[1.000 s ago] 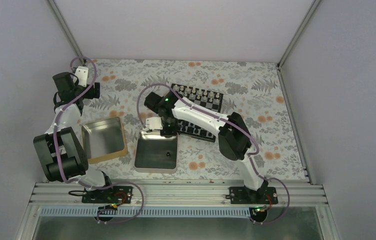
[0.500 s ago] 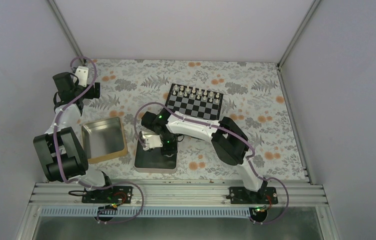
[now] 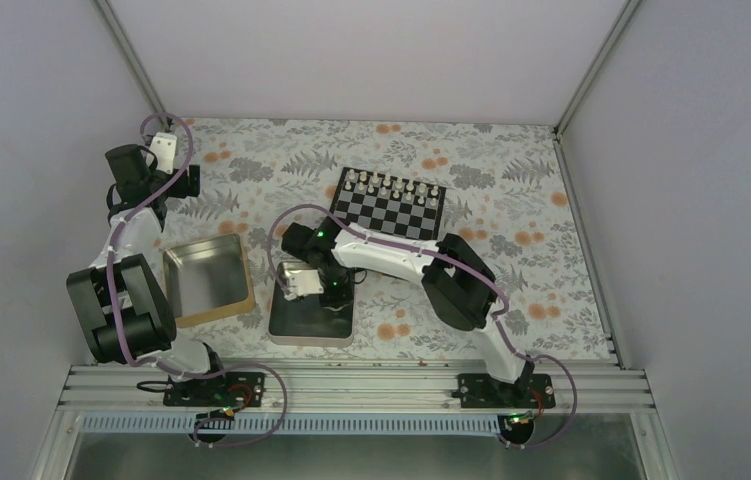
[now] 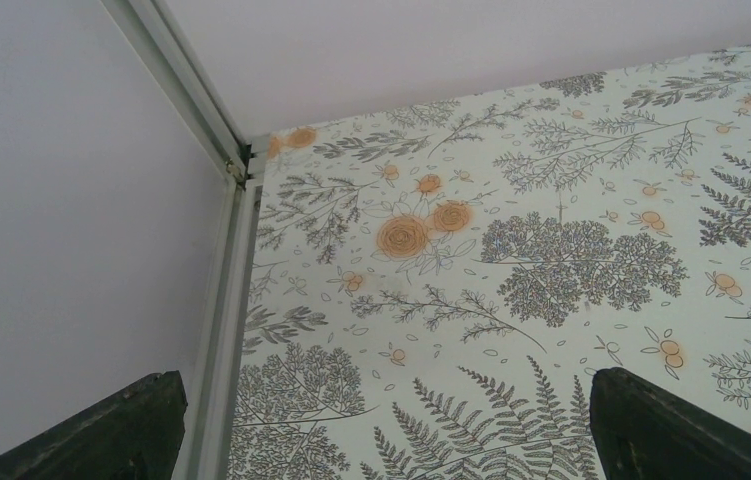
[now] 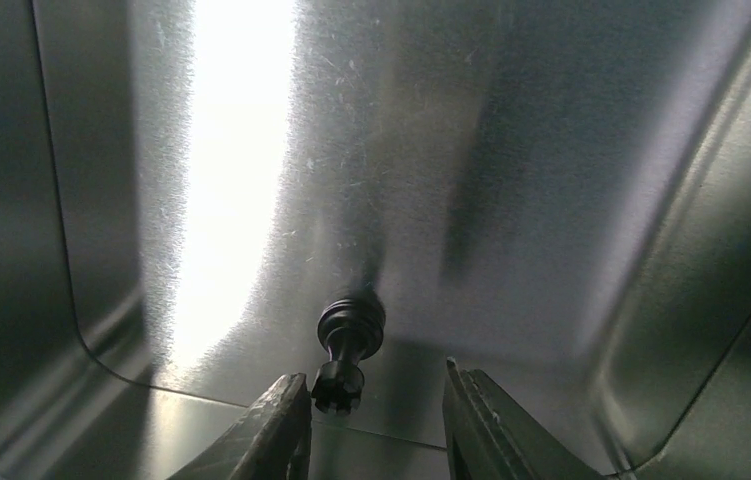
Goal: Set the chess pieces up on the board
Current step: Pick up the chess piece from the storage box.
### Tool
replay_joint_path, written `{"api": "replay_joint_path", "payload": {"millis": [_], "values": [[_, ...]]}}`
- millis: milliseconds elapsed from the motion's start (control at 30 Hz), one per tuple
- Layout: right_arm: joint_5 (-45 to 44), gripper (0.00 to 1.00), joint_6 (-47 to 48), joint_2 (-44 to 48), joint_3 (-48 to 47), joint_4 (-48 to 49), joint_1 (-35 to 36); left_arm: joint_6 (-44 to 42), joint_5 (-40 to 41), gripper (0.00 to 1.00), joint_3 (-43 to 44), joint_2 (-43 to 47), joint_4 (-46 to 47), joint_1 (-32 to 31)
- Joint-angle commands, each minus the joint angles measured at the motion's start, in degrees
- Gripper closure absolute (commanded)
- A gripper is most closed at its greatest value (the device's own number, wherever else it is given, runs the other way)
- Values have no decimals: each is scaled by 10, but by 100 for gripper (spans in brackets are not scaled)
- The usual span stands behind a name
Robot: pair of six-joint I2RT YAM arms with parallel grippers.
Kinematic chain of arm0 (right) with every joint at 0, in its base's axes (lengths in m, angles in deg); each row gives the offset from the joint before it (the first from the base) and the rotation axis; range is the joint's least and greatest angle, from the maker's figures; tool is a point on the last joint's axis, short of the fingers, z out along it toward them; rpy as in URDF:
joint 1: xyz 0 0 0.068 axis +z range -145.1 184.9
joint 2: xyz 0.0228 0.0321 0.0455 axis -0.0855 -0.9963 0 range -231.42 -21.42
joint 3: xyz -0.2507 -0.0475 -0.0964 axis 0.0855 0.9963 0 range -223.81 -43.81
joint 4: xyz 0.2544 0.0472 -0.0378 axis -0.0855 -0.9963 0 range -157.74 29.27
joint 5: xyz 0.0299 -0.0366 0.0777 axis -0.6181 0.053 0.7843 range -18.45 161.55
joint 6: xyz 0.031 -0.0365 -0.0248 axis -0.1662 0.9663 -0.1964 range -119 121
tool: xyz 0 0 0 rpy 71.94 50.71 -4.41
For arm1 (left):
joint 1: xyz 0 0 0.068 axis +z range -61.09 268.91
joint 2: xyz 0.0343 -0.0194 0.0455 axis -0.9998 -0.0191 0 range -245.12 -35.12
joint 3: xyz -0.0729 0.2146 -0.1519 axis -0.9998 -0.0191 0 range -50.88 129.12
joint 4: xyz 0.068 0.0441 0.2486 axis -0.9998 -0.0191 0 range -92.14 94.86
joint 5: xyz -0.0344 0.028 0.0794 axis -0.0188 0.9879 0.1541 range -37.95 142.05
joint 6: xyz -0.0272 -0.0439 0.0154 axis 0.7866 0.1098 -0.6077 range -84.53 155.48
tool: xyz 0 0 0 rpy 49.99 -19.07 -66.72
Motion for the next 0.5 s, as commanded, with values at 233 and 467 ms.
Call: {"api": "replay_joint_path", "payload": {"millis": [233, 467], "values": [[23, 64, 3, -14, -6, -2, 0, 3, -14, 0, -1, 2, 11, 5], [27, 68, 3, -23, -5, -5, 0, 2, -13, 0, -2, 3, 12, 5]]}}
